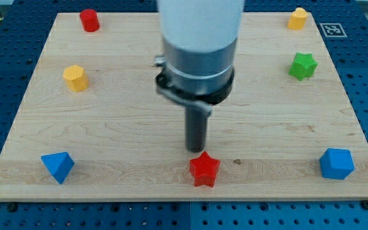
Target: Move the blue cube into the red star
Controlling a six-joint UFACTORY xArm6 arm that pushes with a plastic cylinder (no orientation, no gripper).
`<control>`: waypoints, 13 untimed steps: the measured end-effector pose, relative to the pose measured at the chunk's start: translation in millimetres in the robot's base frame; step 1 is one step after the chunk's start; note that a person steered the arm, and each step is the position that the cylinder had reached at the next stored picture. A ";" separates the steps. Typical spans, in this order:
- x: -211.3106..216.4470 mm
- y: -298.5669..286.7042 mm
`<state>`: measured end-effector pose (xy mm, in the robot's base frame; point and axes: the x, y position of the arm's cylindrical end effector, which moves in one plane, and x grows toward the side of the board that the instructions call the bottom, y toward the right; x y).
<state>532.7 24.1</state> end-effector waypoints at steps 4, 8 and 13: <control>-14.1 273.9; 43.5 214.8; 63.9 150.9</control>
<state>596.6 175.0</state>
